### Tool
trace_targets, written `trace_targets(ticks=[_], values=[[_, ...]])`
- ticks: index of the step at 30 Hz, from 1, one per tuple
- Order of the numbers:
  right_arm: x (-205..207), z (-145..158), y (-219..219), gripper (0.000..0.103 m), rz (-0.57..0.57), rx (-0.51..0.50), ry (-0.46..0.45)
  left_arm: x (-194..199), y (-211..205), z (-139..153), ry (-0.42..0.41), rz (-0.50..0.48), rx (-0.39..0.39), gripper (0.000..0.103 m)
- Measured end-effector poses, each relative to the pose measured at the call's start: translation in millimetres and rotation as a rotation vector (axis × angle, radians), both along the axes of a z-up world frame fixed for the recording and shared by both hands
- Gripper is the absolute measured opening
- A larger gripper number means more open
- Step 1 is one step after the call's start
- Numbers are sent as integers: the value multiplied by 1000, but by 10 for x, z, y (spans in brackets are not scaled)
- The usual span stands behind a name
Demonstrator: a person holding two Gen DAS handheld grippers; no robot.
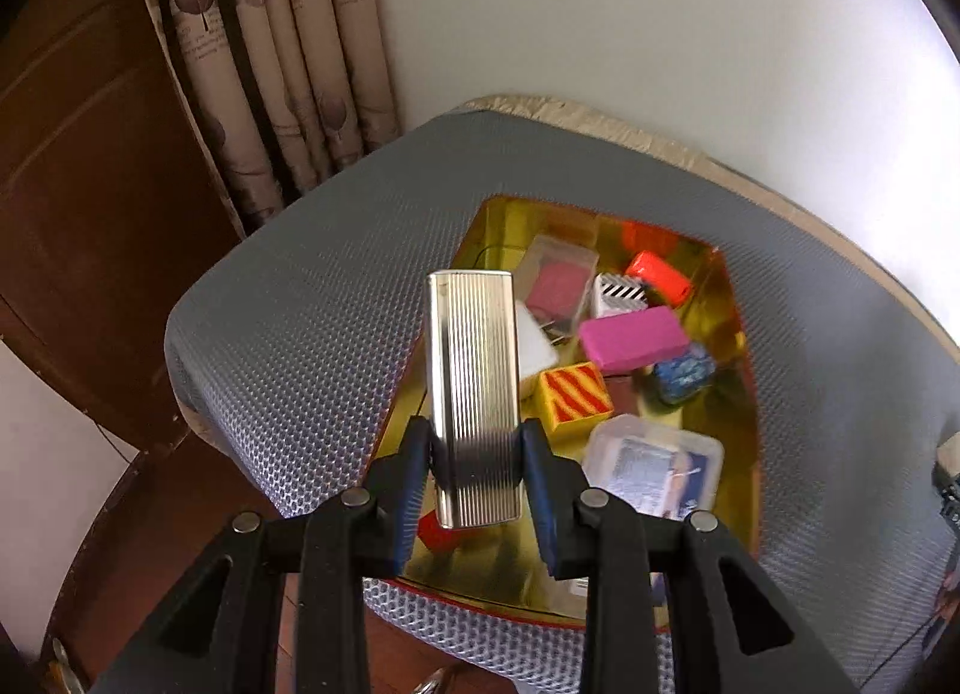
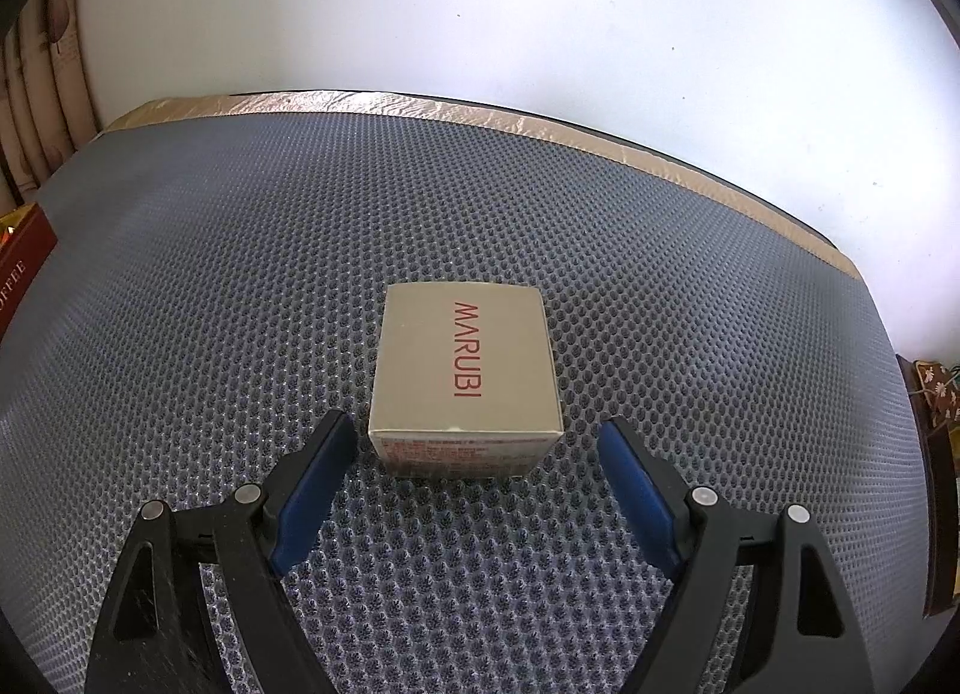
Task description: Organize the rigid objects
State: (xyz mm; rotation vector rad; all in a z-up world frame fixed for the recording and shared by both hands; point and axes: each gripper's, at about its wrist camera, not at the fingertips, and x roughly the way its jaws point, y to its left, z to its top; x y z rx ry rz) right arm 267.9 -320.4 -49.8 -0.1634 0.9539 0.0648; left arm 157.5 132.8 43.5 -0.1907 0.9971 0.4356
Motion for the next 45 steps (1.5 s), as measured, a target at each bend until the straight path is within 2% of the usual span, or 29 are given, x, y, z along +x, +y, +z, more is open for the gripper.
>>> trace_targets(ticks=[9,17,19,29,34,35,36,42,45], values=[[-63,63,1,80,-16,-19,-3,33,58,-164,36,1,25,31],[-154,103,-32,79,-54,2,12,21,122,-164,6,15,30,32],[-182,116,-45,72,-64,26,19,24,118,-167,7,10,37,32],[-322,183,-30,58,-91,80,45,-3,129,-105,-16,7,48,32],[-336,222,-16,45,-85,90,54,-48,132,-21,-40,13,43,32],[-350,230,-10,45,-83,88,54,-54,131,-13,-40,12,44,32],[-291,115,47,43,-80,87,55,-58,126,-8,-40,11,46,32],[-373,156,-2,34,-91,120,49,-112,144,22,-42,18,39,32],[-466,194,-66,33,-95,137,41,-158,180,30,-47,31,12,32]])
